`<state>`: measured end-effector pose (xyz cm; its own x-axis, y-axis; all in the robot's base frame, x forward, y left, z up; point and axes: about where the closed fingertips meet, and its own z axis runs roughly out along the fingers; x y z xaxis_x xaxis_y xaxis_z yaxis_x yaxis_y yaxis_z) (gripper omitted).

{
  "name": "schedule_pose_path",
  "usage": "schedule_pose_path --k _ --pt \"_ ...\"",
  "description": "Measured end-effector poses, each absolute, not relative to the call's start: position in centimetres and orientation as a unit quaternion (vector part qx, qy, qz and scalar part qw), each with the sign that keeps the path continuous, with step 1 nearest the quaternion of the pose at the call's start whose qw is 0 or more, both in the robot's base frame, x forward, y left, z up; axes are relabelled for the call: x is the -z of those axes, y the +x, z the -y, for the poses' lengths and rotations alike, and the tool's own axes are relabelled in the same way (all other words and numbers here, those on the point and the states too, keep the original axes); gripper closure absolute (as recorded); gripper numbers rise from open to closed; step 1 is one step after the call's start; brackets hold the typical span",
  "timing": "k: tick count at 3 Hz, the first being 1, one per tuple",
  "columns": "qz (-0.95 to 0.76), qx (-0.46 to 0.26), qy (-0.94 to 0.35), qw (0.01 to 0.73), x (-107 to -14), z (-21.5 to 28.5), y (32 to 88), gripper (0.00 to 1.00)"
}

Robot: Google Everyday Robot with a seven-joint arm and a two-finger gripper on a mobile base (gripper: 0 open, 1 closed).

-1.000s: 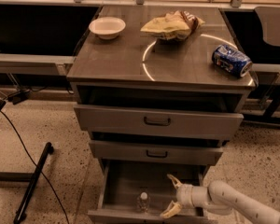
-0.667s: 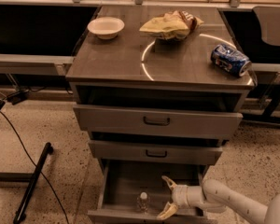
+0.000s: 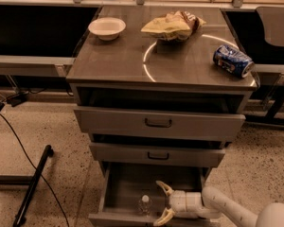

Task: Pick water bottle from bottom drawer and place on counter

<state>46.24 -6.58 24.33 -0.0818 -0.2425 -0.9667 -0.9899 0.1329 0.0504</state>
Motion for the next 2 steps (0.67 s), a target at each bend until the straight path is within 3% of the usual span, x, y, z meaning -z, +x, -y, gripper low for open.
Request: schedule_pose_path --k 2 --pt "-0.567 -0.387 -0.55 0.475 -23.7 2.4 45.0 0.0"
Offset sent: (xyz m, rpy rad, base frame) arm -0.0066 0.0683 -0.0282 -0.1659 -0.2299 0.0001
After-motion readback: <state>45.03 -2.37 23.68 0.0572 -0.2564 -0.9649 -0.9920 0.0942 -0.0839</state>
